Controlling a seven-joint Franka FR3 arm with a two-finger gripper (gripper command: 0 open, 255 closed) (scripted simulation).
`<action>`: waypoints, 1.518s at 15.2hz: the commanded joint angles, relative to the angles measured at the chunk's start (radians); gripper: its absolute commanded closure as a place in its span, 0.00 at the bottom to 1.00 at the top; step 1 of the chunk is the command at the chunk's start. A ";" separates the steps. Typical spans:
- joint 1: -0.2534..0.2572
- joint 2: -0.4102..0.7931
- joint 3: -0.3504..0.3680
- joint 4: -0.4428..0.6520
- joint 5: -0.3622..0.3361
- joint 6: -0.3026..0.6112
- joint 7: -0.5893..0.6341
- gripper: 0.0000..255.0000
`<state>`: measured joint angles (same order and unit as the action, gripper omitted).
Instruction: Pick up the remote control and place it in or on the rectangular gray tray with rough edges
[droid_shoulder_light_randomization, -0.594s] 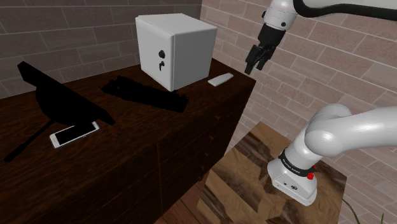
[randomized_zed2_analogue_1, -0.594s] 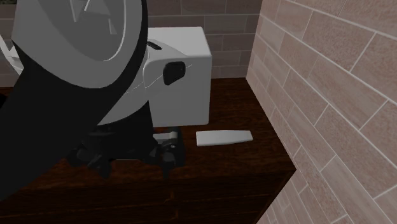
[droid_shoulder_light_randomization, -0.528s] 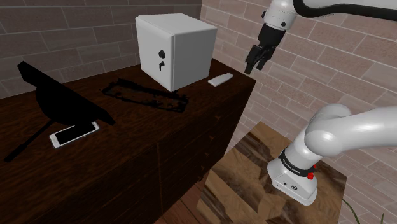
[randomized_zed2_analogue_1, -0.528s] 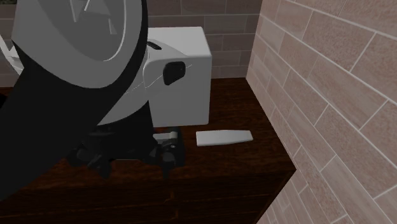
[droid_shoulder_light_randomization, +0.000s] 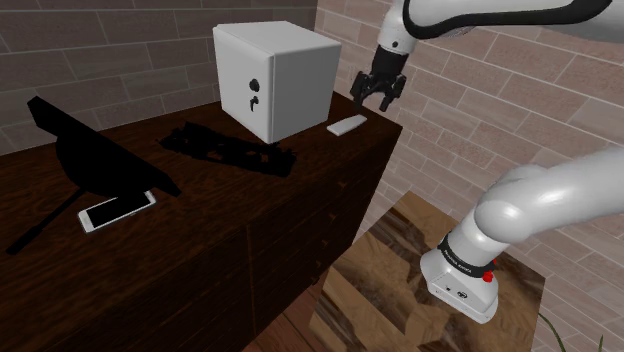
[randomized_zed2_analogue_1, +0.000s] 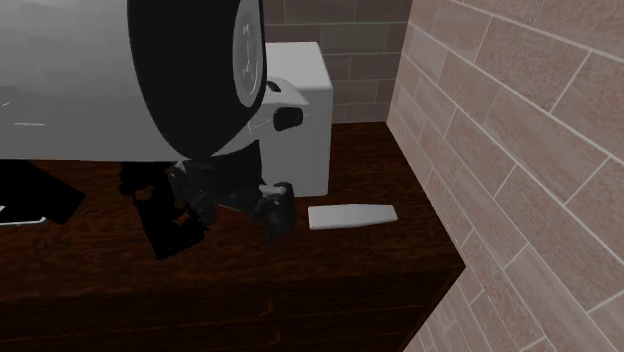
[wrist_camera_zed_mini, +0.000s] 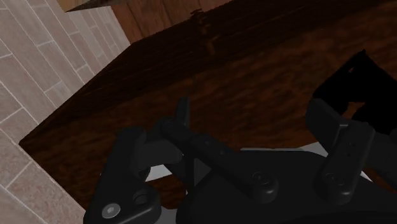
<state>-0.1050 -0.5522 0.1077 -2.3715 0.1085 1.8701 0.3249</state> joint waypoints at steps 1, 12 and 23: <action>-0.029 0.078 0.017 0.028 -0.002 0.050 0.085 0.00; -0.161 0.466 0.032 0.237 -0.071 0.204 0.514 0.00; -0.238 0.767 -0.061 0.439 -0.113 0.271 0.881 0.00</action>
<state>-0.3374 0.1856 0.0569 -1.9600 -0.0027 2.1421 1.1698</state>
